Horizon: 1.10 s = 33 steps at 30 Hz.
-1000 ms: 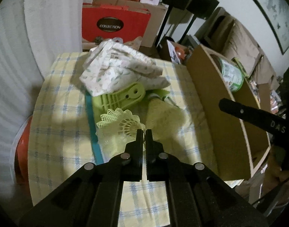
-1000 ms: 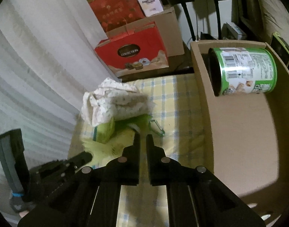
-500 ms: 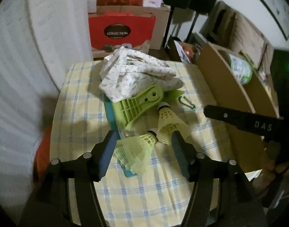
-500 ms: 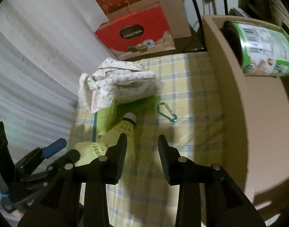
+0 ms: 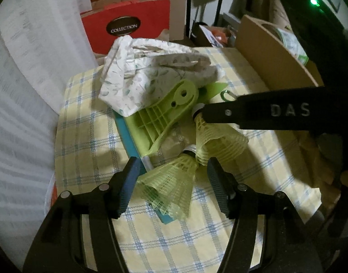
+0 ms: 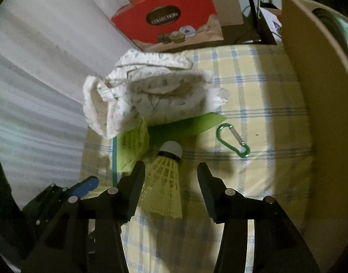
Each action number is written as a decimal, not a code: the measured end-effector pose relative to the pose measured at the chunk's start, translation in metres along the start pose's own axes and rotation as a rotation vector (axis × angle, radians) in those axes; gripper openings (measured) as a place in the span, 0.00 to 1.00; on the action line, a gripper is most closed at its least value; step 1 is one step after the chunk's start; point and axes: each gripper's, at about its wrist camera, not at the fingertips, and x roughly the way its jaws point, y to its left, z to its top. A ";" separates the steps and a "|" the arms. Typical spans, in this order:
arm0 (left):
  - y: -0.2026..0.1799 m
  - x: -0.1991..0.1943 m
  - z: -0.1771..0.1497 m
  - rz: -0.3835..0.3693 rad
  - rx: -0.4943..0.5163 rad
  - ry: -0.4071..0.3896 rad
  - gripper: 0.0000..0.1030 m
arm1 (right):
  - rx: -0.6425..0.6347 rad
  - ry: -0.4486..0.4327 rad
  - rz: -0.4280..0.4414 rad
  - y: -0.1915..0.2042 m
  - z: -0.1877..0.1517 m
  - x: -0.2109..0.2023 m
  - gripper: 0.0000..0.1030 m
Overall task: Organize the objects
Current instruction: 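Grasp a yellow shuttlecock with the left gripper while the right gripper holds its own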
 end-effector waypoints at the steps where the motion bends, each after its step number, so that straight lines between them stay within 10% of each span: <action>1: -0.001 0.003 -0.001 0.000 0.007 0.008 0.57 | 0.004 0.004 0.002 0.000 0.001 0.004 0.51; 14: -0.010 0.020 -0.014 -0.022 0.024 0.078 0.49 | -0.040 0.082 -0.034 0.000 0.002 0.024 0.45; 33: -0.028 -0.017 -0.029 -0.018 0.019 -0.005 0.32 | -0.079 -0.052 -0.060 -0.012 -0.006 -0.034 0.37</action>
